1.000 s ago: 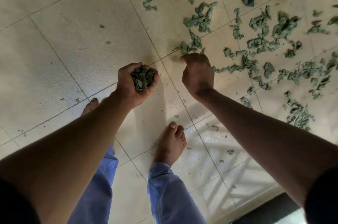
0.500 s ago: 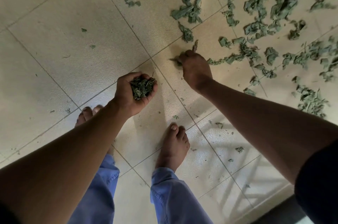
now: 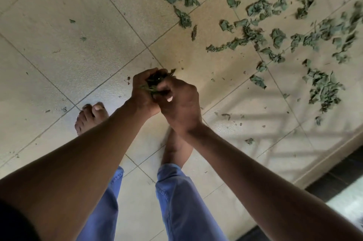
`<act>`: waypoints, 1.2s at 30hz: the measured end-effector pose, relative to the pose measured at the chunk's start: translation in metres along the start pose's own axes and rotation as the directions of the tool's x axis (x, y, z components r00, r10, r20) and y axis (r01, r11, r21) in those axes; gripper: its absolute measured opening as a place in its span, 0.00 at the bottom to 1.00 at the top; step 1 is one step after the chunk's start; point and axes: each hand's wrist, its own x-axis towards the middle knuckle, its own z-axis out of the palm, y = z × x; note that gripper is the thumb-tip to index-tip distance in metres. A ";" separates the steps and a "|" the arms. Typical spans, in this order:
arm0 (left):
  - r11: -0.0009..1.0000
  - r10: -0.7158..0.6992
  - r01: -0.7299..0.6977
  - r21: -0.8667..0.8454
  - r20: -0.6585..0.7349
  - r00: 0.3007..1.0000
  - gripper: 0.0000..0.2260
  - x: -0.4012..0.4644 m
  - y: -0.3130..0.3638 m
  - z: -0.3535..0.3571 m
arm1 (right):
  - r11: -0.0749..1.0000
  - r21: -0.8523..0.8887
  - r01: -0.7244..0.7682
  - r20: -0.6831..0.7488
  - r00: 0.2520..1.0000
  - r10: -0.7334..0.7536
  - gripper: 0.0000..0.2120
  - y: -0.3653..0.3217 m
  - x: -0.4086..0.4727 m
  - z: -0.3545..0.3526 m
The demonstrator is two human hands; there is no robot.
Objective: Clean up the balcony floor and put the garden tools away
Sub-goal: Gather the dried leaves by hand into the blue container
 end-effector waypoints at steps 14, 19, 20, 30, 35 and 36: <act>1.000 -0.020 0.019 -0.025 -0.026 0.999 0.16 0.008 -0.013 0.032 | 0.930 -0.322 0.176 0.002 0.983 -0.186 0.12 0.024 0.006 -0.031; 0.988 -0.083 0.080 -0.132 -0.021 0.996 0.10 0.026 -0.020 0.032 | 0.940 -0.338 0.037 -0.193 0.975 -0.108 0.14 0.068 0.032 -0.056; 0.984 -0.099 0.095 -0.148 -0.016 0.995 0.09 0.028 -0.021 0.033 | 0.930 -0.366 -0.014 -0.223 0.972 -0.073 0.14 0.082 0.042 -0.060; 0.980 -0.186 0.188 -0.062 0.030 0.982 0.10 0.058 -0.030 0.031 | 0.812 -0.508 -0.288 -0.268 0.949 0.169 0.21 0.161 0.129 -0.067; 0.979 -0.199 0.200 -0.037 0.030 0.980 0.10 0.063 -0.028 0.025 | 0.833 -0.546 -0.092 -0.165 0.986 0.001 0.10 0.164 0.122 -0.040; 0.979 -0.201 0.202 -0.028 0.031 0.979 0.10 0.063 -0.028 0.024 | 0.849 -0.522 -0.079 -0.141 0.990 0.006 0.12 0.165 0.118 -0.036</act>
